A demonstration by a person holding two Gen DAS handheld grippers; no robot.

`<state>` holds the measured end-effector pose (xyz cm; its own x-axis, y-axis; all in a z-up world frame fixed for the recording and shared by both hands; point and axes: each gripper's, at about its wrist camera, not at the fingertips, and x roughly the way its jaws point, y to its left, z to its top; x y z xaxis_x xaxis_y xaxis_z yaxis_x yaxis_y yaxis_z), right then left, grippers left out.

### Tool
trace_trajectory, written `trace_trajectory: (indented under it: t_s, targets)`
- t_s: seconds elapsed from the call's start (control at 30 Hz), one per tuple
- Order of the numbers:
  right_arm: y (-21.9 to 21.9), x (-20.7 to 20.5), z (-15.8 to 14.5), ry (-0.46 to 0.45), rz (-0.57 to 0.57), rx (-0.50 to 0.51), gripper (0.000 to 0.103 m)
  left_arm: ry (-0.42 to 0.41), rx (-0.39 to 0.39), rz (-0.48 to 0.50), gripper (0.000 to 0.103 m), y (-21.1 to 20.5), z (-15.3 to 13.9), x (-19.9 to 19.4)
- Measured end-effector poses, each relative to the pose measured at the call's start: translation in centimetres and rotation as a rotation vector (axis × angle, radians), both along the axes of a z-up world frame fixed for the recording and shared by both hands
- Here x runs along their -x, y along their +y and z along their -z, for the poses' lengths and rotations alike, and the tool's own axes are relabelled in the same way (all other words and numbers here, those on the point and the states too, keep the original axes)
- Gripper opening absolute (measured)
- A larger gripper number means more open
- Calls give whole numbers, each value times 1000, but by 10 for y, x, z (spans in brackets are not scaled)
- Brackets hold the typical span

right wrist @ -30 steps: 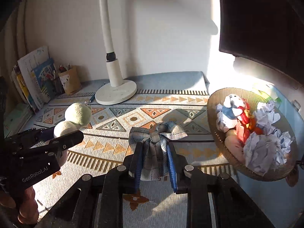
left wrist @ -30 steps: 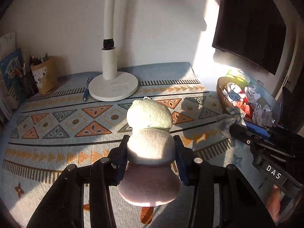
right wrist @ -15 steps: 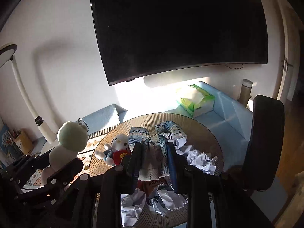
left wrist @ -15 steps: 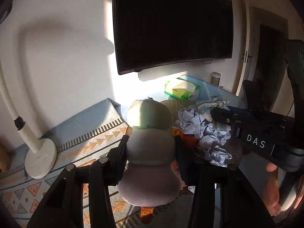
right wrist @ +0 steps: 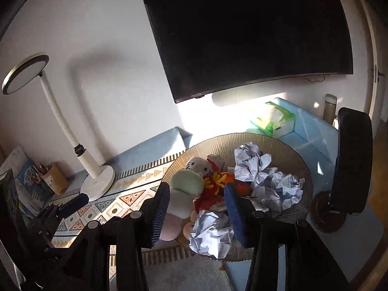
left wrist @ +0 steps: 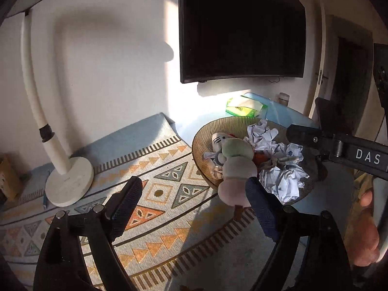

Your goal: Organize objects

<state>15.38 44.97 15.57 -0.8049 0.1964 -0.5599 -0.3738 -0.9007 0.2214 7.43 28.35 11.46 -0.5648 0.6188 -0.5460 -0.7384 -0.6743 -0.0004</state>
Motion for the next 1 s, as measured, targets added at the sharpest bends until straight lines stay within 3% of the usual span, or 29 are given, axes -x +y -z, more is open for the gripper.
trace_trajectory:
  t_s: [0.13,0.2,0.27,0.4,0.5,0.67,0.83,1.0]
  targets:
    - [-62,14,-12,27,-123,-25,45,83,-12,-182,86,-66,-22,-5]
    - [-96,25,-9,20,-161,-55,45,69,-9,-258,88,-97,-27,-2]
    - [-123,38,0,-1,-201,-62,45,31,5,-324,95,-125,-25,4]
    - [-164,63,36,-61,-258,-70,45,9,31,-423,95,-167,3,11]
    - [-189,76,61,-102,-295,-108,45,-26,47,-456,95,-182,36,20]
    - [-197,86,86,-130,-257,-179,45,-72,49,-508,95,-184,72,40]
    - [-186,99,110,-185,-244,-166,45,-60,38,-529,95,-181,89,45]
    - [-189,104,131,-229,-261,-188,45,-99,3,-548,96,-190,90,51]
